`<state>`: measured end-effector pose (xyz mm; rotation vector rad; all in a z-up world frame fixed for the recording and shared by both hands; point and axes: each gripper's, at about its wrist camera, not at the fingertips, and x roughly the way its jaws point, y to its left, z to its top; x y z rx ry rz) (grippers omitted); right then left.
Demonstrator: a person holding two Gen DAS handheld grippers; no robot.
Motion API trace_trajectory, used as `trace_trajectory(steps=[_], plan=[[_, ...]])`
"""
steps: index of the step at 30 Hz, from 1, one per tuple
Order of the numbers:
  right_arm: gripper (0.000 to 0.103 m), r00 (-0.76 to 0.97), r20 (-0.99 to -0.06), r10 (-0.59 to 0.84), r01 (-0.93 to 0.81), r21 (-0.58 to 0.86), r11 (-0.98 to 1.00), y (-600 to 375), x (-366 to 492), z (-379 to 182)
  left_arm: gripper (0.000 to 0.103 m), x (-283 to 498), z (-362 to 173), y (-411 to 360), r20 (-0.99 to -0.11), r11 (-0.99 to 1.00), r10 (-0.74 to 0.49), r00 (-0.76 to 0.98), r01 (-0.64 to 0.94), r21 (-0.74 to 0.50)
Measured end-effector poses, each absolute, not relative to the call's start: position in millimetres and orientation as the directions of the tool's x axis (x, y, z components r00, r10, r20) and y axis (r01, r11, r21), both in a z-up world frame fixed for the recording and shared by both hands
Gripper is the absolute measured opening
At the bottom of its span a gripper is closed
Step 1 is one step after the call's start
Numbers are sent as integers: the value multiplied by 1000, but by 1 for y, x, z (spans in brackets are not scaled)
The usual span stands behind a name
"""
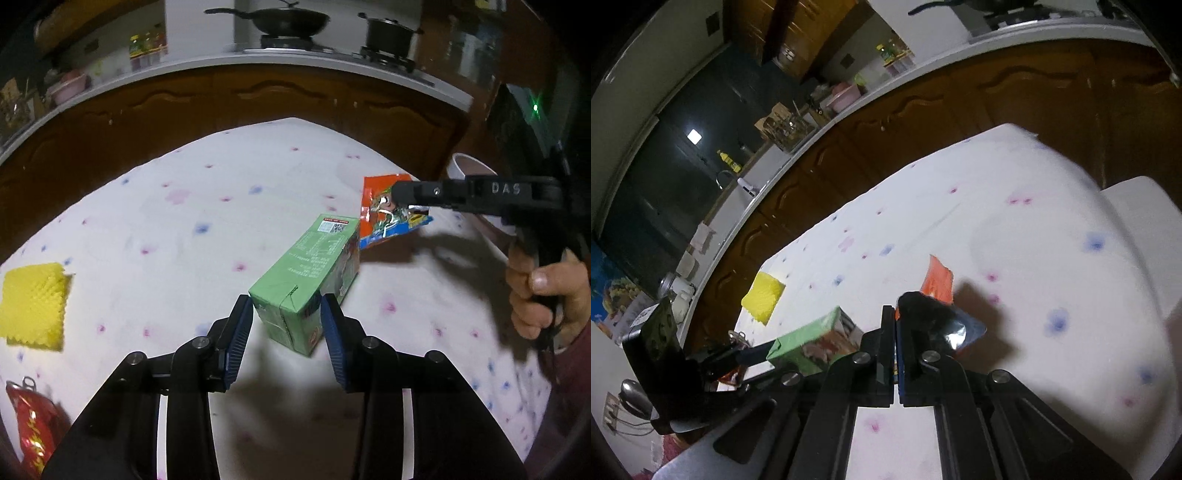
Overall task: Collect trash
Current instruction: 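Grasp the green juice box with the left tool while the right tool grasps the orange snack bag, then carry the juice box and snack bag over the bin and open both tools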
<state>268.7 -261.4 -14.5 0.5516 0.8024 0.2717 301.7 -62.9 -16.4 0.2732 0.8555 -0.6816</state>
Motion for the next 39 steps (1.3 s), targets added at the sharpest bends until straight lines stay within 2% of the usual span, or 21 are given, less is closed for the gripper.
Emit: trace_trajectory(steps=[2, 4, 7, 9, 10, 11, 17, 29, 39], plan=[[1, 674, -600, 431, -27, 563, 826, -266, 260, -11, 70, 298, -17, -70, -765, 761, -418, 490, 648, -1], [1, 680, -599, 423, -24, 559, 829, -272, 253, -8, 73, 301, -17, -76, -763, 769, -393, 513, 638, 33], [1, 688, -595, 415, -16, 559, 829, -278, 242, -4, 73, 309, -17, -83, -770, 763, -405, 493, 646, 12], [1, 692, -593, 412, -11, 561, 828, -283, 233, -3, 67, 310, -19, -88, -769, 760, -405, 494, 650, 17], [1, 695, -590, 410, -9, 563, 826, -286, 229, -3, 53, 311, -20, -89, -771, 758, -411, 486, 653, 8], [1, 698, -588, 409, -7, 565, 825, -289, 224, -3, 48, 312, -22, -90, -777, 757, -416, 472, 653, -9], [1, 723, -571, 388, 2, 564, 826, -307, 200, 6, 36, 295, -12, -94, -751, 767, -456, 477, 639, -60], [1, 797, -522, 304, 45, 553, 832, -360, 139, 28, 33, 237, 32, -139, -649, 755, -556, 519, 643, -133], [1, 839, -497, 223, 105, 549, 829, -405, 103, 37, 33, 217, 53, -194, -613, 684, -633, 473, 712, -158]])
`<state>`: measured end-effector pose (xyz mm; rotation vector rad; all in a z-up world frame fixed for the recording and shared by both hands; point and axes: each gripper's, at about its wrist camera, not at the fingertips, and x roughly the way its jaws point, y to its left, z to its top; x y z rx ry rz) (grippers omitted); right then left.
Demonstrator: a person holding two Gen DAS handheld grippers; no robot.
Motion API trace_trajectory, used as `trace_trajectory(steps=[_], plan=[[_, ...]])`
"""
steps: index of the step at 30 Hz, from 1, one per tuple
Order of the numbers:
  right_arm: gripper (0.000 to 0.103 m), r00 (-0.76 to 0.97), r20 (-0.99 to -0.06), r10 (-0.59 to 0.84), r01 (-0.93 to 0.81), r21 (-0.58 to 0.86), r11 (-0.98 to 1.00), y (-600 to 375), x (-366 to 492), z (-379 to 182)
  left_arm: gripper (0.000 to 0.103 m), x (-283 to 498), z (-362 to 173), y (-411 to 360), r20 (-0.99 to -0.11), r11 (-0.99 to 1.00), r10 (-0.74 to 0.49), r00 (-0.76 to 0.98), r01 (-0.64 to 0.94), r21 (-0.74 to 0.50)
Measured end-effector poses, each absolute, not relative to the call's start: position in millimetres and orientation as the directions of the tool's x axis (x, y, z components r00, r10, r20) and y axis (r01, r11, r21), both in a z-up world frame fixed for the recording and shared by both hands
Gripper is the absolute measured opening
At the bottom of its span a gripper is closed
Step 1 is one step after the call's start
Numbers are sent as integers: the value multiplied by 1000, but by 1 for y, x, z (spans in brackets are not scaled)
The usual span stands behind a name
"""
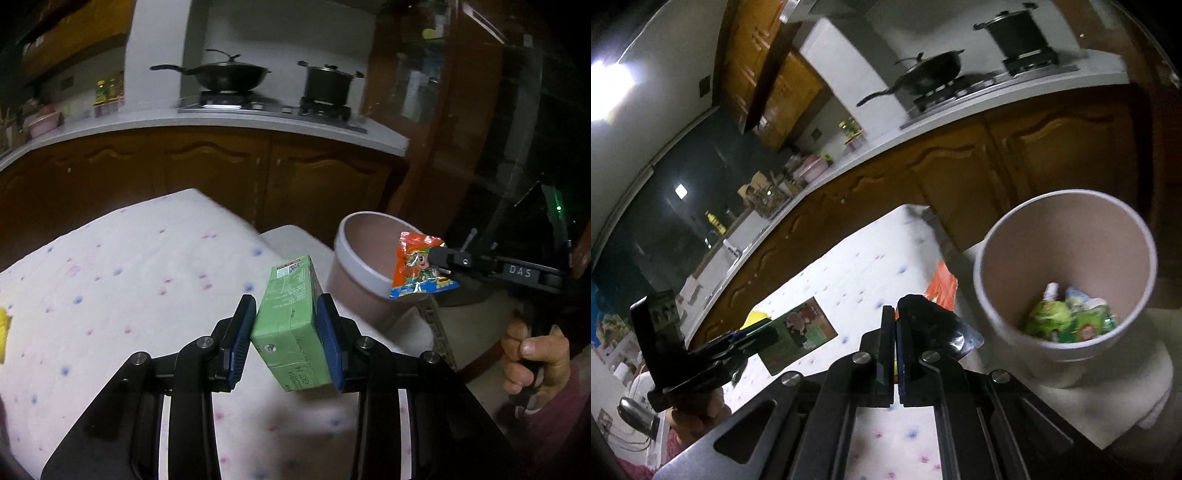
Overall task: Collect trash
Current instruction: 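Carry the juice box and snack bag over the bin and open both tools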
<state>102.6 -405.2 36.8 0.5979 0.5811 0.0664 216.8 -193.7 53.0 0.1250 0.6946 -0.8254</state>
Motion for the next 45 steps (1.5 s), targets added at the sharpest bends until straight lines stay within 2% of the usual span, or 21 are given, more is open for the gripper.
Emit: trace_trajectory(steps=[11, 24, 41, 42, 43, 45], plan=[[1, 857, -499, 127, 193, 541, 819, -457, 78, 38, 33, 211, 66, -254, -586, 621, -694, 418, 759, -194], [1, 845, -531, 65, 257, 509, 821, -497, 82, 28, 33, 219, 60, -328, -594, 581, -714, 371, 788, -205], [1, 798, -598, 71, 304, 502, 810, -529, 110, 7, 33, 252, 18, -406, -680, 577, -668, 304, 788, -214], [1, 796, -600, 74, 306, 504, 808, -530, 112, 6, 34, 253, 17, -408, -683, 576, -667, 300, 789, -216], [6, 796, -600, 78, 304, 508, 806, -531, 113, 5, 34, 255, 16, -410, -685, 574, -666, 296, 790, -216], [7, 798, -597, 82, 307, 520, 797, -533, 114, 3, 34, 254, 14, -412, -690, 568, -664, 289, 794, -214]])
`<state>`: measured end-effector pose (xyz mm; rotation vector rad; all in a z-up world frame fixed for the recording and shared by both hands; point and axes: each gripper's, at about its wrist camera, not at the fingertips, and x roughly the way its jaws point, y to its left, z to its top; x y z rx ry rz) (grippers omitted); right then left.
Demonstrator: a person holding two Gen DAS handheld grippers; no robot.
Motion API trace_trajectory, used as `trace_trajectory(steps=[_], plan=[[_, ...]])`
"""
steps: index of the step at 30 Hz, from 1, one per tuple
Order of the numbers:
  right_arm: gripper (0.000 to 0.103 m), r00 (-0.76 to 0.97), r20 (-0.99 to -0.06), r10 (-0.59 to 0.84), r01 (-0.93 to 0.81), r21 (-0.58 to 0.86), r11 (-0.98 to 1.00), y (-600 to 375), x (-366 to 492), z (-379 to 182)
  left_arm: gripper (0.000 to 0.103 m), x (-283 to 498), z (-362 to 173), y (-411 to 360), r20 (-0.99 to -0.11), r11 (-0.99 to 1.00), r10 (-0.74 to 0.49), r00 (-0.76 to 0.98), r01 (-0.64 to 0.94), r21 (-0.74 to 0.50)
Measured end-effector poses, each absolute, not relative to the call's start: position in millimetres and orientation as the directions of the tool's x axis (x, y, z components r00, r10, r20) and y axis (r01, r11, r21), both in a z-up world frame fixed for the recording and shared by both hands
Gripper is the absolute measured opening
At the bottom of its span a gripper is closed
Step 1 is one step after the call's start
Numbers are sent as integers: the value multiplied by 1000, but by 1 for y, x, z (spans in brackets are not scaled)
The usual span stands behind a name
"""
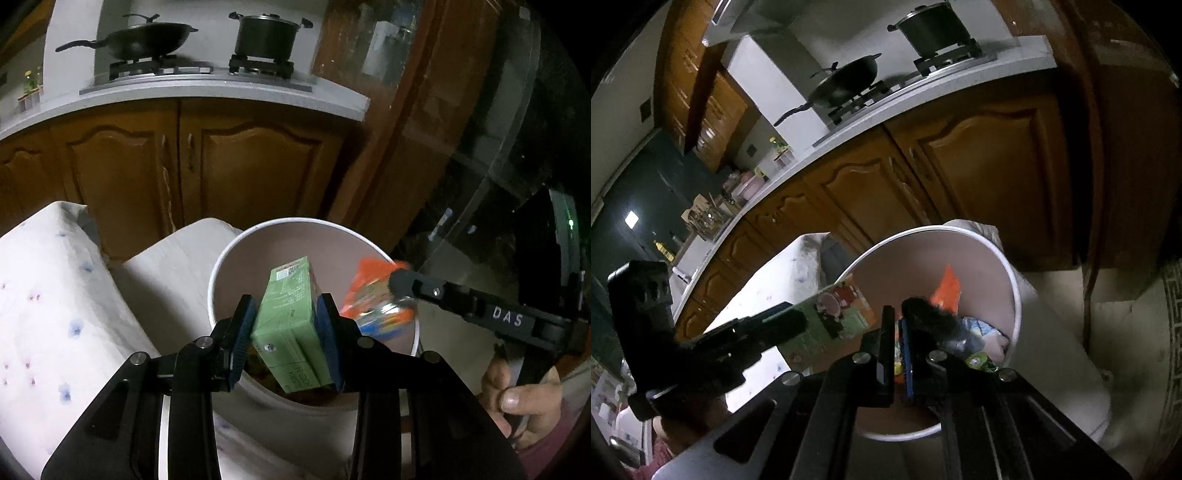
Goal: Collect trash
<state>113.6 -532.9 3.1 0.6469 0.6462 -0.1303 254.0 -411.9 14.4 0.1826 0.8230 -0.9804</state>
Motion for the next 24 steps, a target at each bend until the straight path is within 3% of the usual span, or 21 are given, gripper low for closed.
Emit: trace_trajectory(steps=[3, 5, 13, 17, 20, 24], plan=[[14, 797, -598, 85, 314, 531, 787, -534, 113, 2, 39, 251, 13, -410, -691, 564, -664, 286, 799, -210], [21, 797, -598, 81, 321, 535, 782, -535, 112, 1, 49, 252, 12, -408, -690, 569, -664, 288, 794, -216], [30, 817, -574, 54, 341, 556, 758, -537, 95, 7, 51, 249, 9, -396, -694, 585, -664, 279, 772, -249], [38, 827, -561, 43, 341, 561, 754, -534, 87, 12, 64, 245, 12, -382, -688, 603, -663, 295, 755, -258], [47, 832, -554, 39, 339, 562, 754, -529, 85, 13, 66, 243, 11, -372, -689, 619, -657, 307, 741, -260], [51, 833, -550, 53, 330, 572, 751, -524, 86, 10, 68, 242, 11, -357, -691, 644, -647, 322, 716, -270]])
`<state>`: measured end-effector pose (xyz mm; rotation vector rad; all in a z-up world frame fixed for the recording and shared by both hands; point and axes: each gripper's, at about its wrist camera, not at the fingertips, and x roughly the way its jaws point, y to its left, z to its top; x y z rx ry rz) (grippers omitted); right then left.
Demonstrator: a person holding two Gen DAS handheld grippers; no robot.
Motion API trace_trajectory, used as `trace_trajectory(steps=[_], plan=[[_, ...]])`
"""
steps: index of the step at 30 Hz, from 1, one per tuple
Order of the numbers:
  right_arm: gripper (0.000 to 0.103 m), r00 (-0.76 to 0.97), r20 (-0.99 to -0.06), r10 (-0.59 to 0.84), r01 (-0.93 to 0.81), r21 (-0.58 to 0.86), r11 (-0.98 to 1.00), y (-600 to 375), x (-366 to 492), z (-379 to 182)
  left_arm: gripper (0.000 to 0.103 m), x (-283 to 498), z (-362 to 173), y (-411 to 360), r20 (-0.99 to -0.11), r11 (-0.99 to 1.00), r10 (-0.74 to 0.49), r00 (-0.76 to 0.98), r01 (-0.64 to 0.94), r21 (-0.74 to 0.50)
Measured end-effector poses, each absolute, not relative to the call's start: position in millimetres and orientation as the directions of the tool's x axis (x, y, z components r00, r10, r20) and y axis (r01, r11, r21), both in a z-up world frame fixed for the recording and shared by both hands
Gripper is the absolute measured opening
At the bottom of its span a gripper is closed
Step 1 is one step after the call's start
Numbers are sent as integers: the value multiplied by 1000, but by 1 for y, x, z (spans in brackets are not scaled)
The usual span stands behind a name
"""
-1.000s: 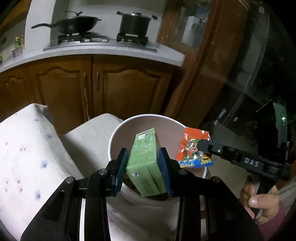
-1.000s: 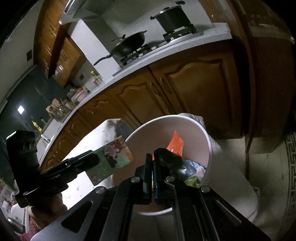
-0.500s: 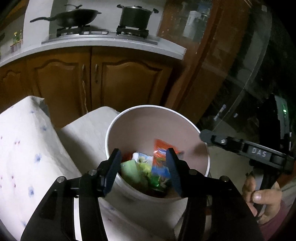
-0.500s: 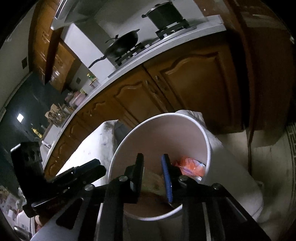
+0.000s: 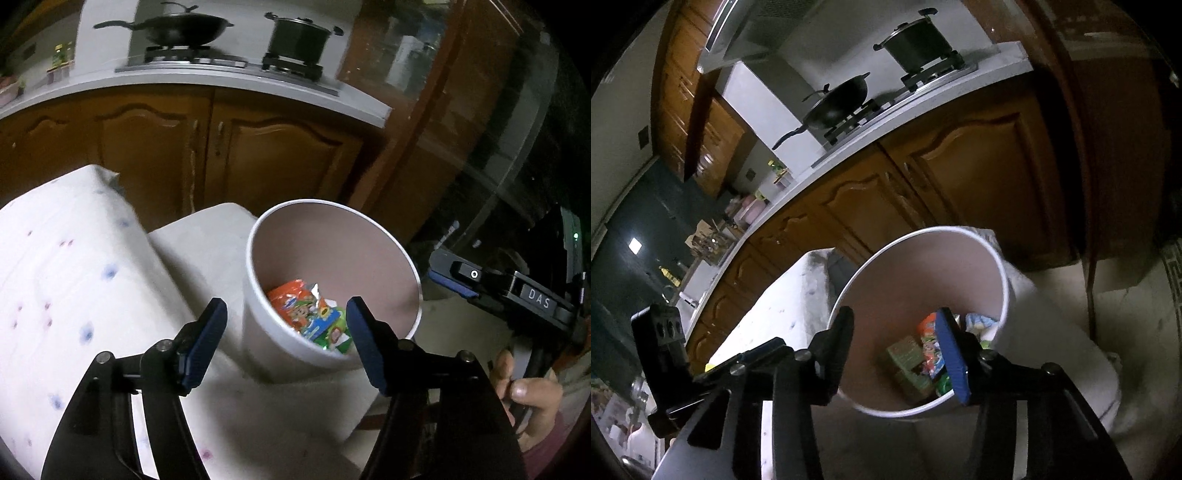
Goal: Collect trash
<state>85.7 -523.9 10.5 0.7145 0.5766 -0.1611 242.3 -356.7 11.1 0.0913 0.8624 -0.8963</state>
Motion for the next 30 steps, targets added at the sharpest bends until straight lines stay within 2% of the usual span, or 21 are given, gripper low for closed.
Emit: trace_trajectory(steps=[3, 5, 9, 11, 16, 20, 30], plan=[[61, 839, -541, 60, 322, 583, 746, -517, 85, 10, 70, 240, 13, -343, -690, 663, -639, 340, 698, -270], [72, 844, -533, 60, 319, 588, 743, -512, 84, 11, 75, 238, 15, -331, -688, 678, -631, 359, 686, -264], [81, 860, -506, 65, 297, 600, 743, -495, 80, 15, 79, 232, 21, -300, -673, 716, -618, 406, 644, -269], [85, 865, -497, 67, 288, 601, 746, -485, 78, 16, 85, 228, 25, -285, -671, 749, -592, 446, 613, -253], [87, 880, -467, 86, 247, 605, 757, -453, 73, 24, 90, 210, 33, -246, -649, 809, -536, 540, 548, -212], [97, 897, -437, 73, 220, 582, 783, -424, 67, 34, 95, 194, 36, -218, -637, 841, -495, 591, 511, -179], [99, 906, -417, 74, 170, 518, 838, -357, 54, 39, 99, 163, 32, -150, -615, 883, -442, 653, 439, -169]])
